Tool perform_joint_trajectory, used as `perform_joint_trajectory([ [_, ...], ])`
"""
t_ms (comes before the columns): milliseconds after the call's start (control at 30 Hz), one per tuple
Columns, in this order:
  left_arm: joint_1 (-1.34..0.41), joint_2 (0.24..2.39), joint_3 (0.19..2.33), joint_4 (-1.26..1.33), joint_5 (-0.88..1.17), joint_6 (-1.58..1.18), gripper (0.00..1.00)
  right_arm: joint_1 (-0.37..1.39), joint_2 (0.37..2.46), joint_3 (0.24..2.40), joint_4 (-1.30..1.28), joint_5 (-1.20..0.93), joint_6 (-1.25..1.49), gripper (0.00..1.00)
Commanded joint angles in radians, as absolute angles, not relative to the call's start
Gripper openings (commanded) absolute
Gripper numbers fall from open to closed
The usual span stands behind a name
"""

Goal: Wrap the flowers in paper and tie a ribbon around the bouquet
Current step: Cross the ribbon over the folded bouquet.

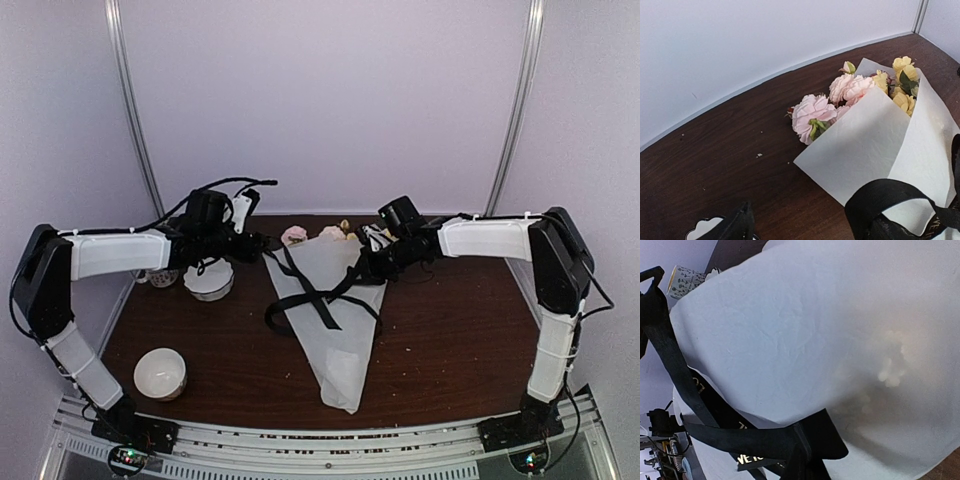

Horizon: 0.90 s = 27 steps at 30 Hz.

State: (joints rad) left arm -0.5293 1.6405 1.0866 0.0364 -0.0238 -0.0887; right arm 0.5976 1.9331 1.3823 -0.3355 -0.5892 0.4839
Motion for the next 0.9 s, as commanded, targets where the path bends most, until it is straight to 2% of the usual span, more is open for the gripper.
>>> perform_joint_trajectory([
  [0,-0.526,1.579,1.016,0.145,-0.069,-0.145,0.75,0.585,1.862,1.367,-0.389,-0.432,0.496,0.00],
  [133,-0.515,1.591,1.005,0.133,-0.090,-0.187,0.70,0.577,1.834,1.332,-0.395,-0.365,0.506,0.00],
  [300,-0.510,1.610,1.003,0.088,-0.119,-0.209,0.58,0.575,1.825,1.350,-0.504,-0.198,0.475,0.00],
  [400,-0.508,1.606,0.992,0.092,-0.113,-0.207,0.56,0.582,1.819,1.337,-0.483,-0.227,0.444,0.00],
  [600,-0.509,1.588,0.964,0.119,-0.075,-0.171,0.62,0.612,1.882,1.381,-0.493,-0.376,0.402,0.00],
  [867,-0.505,1.534,0.916,0.109,-0.074,-0.094,0.80,0.626,1.928,1.391,-0.501,-0.418,0.403,0.00],
])
